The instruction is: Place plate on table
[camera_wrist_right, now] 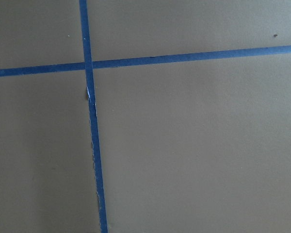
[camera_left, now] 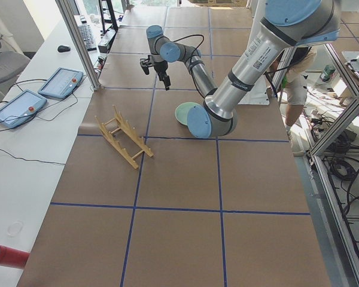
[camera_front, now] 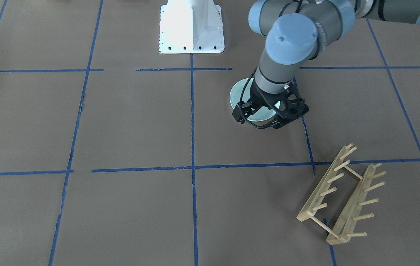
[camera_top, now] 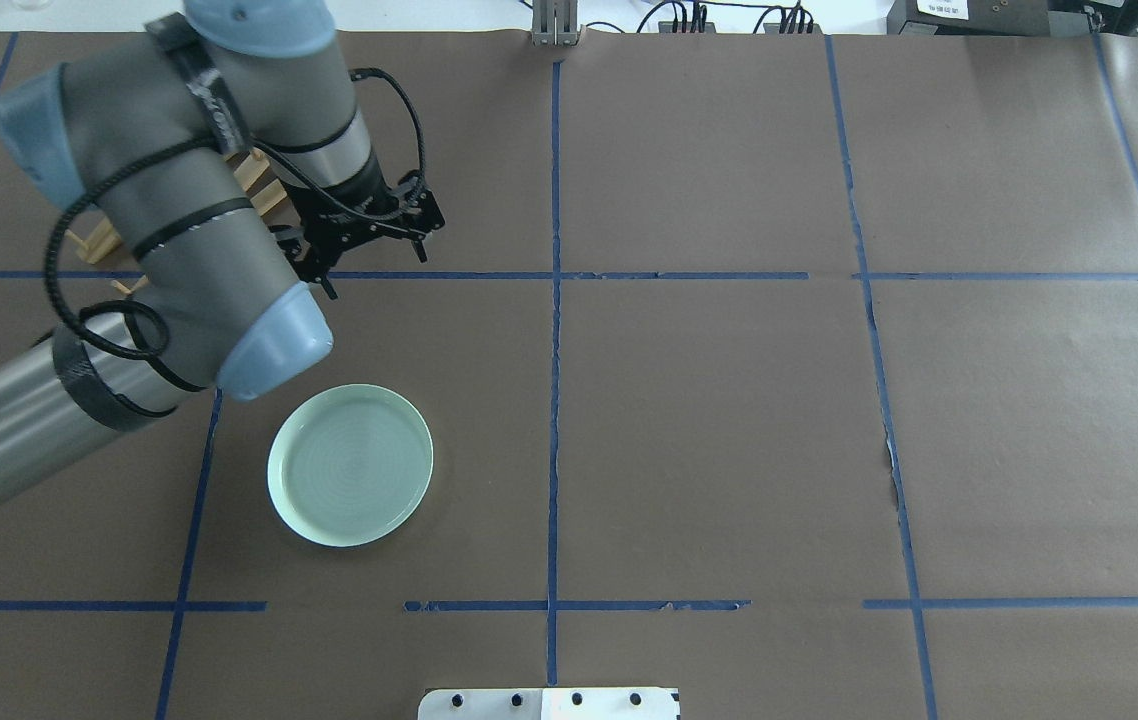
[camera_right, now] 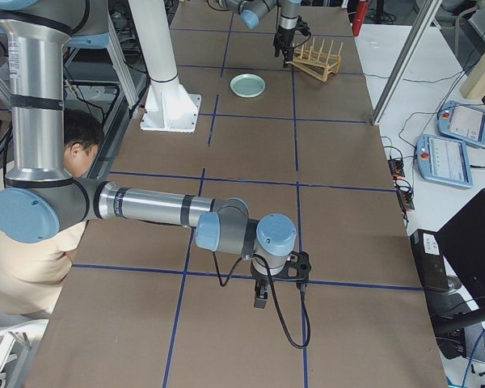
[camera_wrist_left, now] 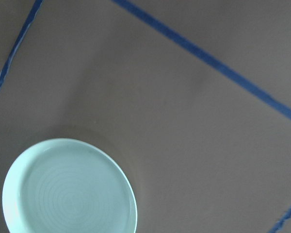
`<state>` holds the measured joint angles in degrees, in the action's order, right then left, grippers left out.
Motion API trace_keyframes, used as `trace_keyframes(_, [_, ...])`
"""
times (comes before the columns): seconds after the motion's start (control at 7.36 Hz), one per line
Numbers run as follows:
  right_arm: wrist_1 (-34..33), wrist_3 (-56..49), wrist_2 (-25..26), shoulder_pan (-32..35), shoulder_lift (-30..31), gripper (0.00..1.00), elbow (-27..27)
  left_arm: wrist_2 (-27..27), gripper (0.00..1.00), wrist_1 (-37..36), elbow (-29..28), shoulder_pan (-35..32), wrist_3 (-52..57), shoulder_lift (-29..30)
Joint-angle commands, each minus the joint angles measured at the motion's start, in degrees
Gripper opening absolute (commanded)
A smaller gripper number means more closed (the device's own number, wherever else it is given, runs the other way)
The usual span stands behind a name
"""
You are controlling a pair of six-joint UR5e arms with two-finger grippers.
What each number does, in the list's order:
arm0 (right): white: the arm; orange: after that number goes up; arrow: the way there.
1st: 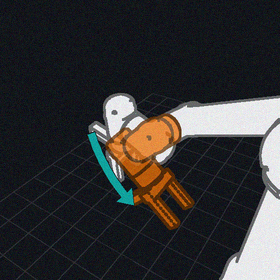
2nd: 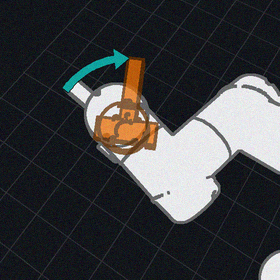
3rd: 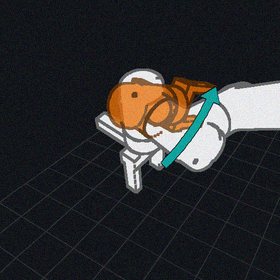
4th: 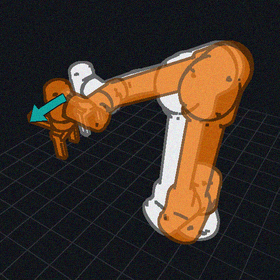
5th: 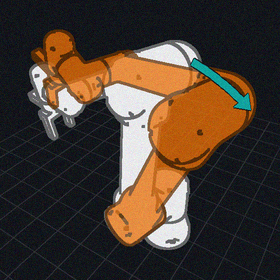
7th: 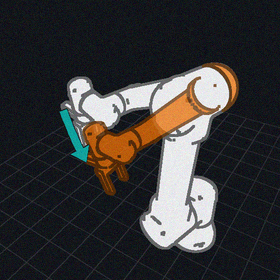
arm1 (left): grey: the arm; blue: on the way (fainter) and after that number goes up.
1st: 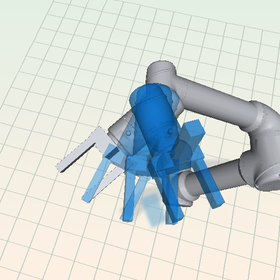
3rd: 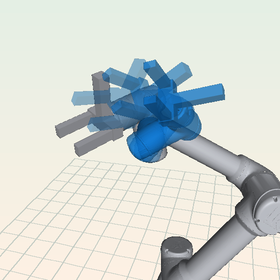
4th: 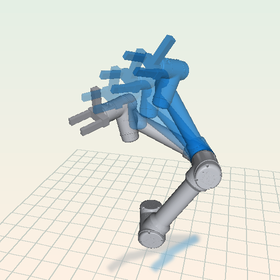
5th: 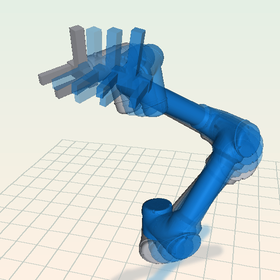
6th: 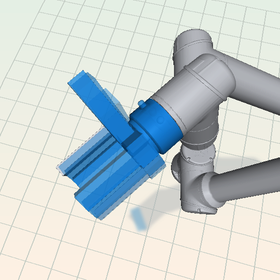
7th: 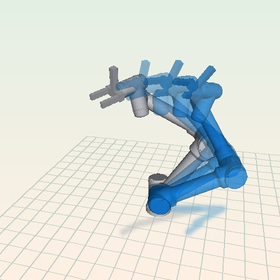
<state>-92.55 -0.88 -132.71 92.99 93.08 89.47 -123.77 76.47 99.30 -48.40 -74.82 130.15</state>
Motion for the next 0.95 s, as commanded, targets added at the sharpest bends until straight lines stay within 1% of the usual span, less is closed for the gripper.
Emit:
trace_keyframes(0.0, [0.0, 0.0, 0.0, 0.0, 0.0, 1.00, 0.0, -2.2, 1.00, 1.5, 3.8, -12.0, 25.6, -9.1])
trace_keyframes(0.14, [0.0, 0.0, 0.0, 0.0, 0.0, 1.00, 0.0, -3.7, 1.00, 1.3, 3.7, -18.6, 40.6, -15.1])
trace_keyframes(0.27, [0.0, 0.0, 0.0, 0.0, 0.0, 1.00, 0.0, -3.7, 1.00, 1.1, 3.0, -24.6, 54.1, -20.3])
trace_keyframes(0.41, [0.0, 0.0, 0.0, 0.0, 0.0, 1.00, 0.0, -3.7, 1.00, 1.3, 2.0, -29.3, 64.4, -25.3])
trace_keyframes(0.54, [0.0, 0.0, 0.0, 0.0, 0.0, 1.00, 0.0, -3.3, 1.00, 1.5, 1.3, -34.3, 71.9, -29.9])
trace_keyframes(0.68, [0.0, 0.0, 0.0, 0.0, 0.0, 1.00, 0.0, -3.5, 1.00, 2.0, -1.3, -39.7, 81.2, -33.3])
trace_keyframes(0.81, [0.0, 0.0, 0.0, 0.0, 0.0, 1.00, -0.1, -4.0, 1.00, 2.2, -2.4, -41.2, 83.3, -37.1])
